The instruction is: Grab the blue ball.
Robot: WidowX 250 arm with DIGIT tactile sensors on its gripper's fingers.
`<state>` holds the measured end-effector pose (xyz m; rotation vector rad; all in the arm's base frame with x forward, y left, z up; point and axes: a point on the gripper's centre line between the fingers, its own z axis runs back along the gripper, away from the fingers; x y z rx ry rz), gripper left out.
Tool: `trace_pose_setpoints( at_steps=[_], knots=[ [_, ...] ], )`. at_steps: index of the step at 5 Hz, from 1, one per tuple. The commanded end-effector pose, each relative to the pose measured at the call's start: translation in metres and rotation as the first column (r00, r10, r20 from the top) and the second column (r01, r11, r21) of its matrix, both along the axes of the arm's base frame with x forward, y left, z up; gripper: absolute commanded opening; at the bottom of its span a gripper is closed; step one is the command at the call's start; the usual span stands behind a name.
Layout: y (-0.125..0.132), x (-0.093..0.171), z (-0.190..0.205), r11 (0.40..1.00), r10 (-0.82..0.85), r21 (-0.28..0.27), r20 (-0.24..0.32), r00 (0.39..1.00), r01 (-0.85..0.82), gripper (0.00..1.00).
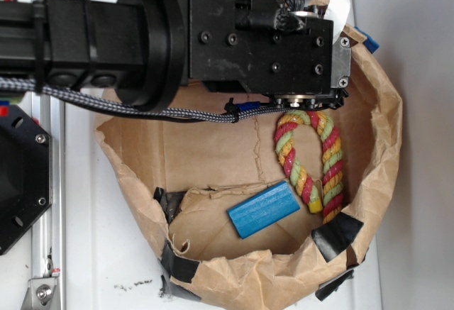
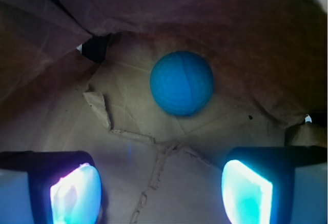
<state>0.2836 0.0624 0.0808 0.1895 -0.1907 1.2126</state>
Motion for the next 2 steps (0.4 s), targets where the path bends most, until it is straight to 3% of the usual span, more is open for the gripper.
trace_pose_setpoints(
  at_steps=[1,2],
  knots=[
    [-0.0010,-0.0078,0.0035,0.998,0.057,0.016,0.086,0.995,-0.059,1.00],
    [-0.0012,-0.0155,0.0025,0.998,0.062,0.017,0.103,0.993,-0.064,1.00]
  ],
)
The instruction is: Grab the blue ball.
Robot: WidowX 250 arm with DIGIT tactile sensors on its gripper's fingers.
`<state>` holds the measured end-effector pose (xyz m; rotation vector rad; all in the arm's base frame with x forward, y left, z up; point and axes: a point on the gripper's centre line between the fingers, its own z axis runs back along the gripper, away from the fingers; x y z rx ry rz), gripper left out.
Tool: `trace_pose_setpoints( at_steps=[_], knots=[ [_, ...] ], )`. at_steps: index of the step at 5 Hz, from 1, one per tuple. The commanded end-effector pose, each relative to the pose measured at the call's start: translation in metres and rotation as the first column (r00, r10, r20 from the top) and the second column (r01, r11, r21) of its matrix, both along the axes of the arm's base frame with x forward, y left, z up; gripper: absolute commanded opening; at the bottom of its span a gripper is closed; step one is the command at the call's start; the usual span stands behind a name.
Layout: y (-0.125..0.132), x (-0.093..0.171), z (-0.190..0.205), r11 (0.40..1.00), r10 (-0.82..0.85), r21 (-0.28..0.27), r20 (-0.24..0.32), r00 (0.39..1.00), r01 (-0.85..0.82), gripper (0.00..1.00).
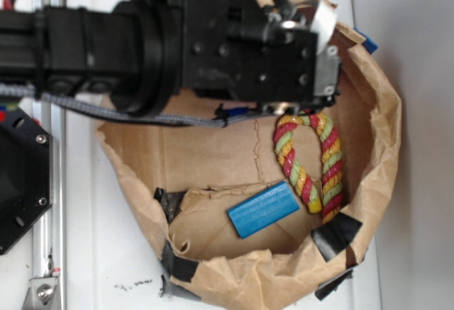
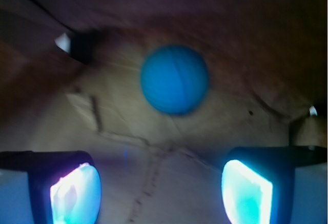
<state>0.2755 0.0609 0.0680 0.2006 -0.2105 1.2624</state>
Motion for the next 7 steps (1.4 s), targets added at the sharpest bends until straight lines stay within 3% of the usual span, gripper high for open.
trace_pose_setpoints(
  at_steps=[1,4,5,7],
  knots=[
    [-0.001,-0.014,0.016,1.000,0.004,0.012,0.090,0.996,-0.006,1.00],
    [0.010,-0.022,0.010,1.000,-0.012,-0.008,0.075,0.997,0.013,1.00],
    [0.013,-0.016,0.004,1.000,0.005,0.015,0.102,0.995,-0.007,1.00],
    [0.018,-0.013,-0.009,0.993,0.003,0.118,0.146,0.989,-0.020,1.00]
  ],
)
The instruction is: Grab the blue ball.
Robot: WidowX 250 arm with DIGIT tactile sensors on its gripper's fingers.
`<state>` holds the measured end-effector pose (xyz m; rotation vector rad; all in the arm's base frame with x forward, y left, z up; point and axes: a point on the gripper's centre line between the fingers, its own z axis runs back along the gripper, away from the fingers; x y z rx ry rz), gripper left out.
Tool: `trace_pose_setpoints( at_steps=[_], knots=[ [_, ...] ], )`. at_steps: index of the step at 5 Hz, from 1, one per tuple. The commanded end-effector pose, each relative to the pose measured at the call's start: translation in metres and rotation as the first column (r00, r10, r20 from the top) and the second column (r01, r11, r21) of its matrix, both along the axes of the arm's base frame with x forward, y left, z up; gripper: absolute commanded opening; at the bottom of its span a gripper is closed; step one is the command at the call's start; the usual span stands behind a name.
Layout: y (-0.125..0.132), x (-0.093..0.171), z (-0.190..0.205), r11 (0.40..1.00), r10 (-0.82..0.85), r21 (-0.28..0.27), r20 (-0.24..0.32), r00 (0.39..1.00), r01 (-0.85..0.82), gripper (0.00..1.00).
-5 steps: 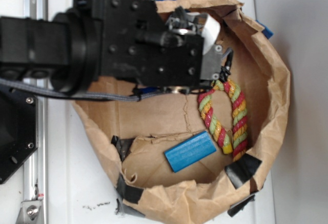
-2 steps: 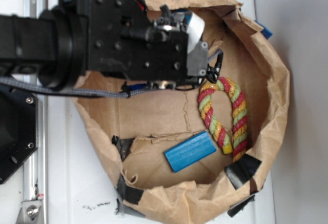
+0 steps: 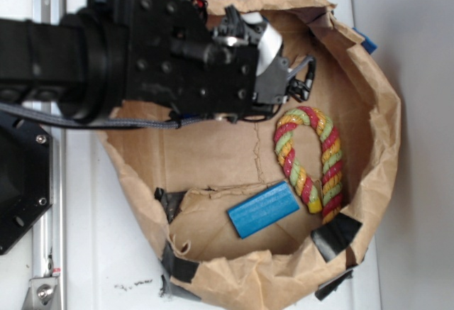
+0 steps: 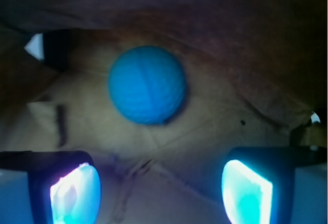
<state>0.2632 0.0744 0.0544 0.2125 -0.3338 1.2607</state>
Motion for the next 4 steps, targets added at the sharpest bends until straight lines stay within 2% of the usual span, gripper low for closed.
trace_pose_setpoints(
  at_steps=[1,2,3,4],
  knots=[
    [0.009,-0.005,0.008,0.998,0.036,0.054,0.042,0.998,-0.038,1.00],
    [0.016,-0.009,0.014,0.998,0.044,0.043,0.027,0.999,-0.045,1.00],
    [0.020,-0.012,0.017,0.999,0.039,0.030,0.042,0.998,-0.040,1.00],
    [0.023,-0.009,0.015,0.996,0.068,0.045,0.061,0.996,-0.071,1.00]
  ],
)
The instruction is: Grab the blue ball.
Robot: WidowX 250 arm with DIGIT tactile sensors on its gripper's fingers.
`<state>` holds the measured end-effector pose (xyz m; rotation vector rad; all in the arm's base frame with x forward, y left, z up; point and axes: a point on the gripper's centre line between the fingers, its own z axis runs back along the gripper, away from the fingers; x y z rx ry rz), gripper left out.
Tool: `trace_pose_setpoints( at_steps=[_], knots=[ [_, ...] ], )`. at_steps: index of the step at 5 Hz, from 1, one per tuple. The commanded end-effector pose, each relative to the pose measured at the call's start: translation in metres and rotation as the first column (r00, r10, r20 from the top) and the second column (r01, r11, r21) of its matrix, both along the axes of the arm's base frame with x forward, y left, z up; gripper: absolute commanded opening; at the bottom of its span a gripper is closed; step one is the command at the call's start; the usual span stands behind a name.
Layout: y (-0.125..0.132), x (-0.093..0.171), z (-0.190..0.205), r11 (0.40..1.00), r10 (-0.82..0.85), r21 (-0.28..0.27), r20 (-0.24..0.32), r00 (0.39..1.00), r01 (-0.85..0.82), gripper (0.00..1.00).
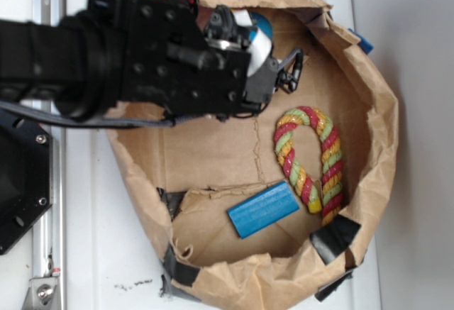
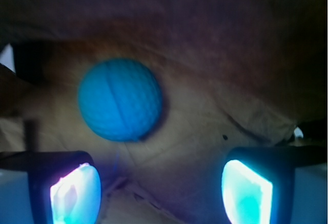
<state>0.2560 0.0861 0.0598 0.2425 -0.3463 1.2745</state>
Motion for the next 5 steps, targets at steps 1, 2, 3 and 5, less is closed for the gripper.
trace_pose_setpoints(
  at_steps=[1,2,3,5],
  knots=[
    [0.010,0.000,0.008,0.998,0.051,0.035,0.079,0.996,-0.054,1.00],
    [0.012,0.008,0.008,0.996,0.077,0.036,0.087,0.993,-0.080,1.00],
    [0.013,0.012,0.006,0.994,0.090,0.052,0.102,0.991,-0.096,1.00],
    [0.011,0.016,-0.001,0.991,0.094,0.080,0.114,0.989,-0.104,1.00]
  ],
)
